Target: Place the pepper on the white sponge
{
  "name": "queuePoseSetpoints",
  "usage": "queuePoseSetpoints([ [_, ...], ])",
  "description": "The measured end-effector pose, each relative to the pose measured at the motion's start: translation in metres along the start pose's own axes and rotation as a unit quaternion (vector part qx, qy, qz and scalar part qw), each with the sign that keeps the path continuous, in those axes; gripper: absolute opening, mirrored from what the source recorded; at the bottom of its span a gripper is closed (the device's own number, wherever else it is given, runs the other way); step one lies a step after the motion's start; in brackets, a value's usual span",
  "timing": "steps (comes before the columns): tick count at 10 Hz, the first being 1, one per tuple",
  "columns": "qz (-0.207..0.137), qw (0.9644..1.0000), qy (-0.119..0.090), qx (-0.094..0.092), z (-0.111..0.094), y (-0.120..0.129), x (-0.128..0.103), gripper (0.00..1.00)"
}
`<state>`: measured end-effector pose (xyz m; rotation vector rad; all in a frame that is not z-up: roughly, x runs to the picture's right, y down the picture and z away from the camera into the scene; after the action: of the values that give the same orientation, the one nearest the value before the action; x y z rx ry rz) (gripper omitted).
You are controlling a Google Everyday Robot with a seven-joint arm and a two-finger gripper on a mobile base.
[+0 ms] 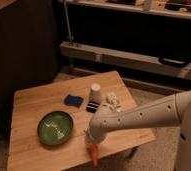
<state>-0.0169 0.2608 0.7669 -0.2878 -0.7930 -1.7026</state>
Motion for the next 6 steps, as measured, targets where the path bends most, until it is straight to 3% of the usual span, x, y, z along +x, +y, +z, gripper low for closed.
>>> queuePoseSetpoints([
  [3, -0.001, 0.9998, 0.018, 0.011, -0.041, 0.015, 0.062, 0.35],
  [6, -0.012, 0.9993, 0.031, 0.016, -0.063, -0.003, 0.138, 0.35],
])
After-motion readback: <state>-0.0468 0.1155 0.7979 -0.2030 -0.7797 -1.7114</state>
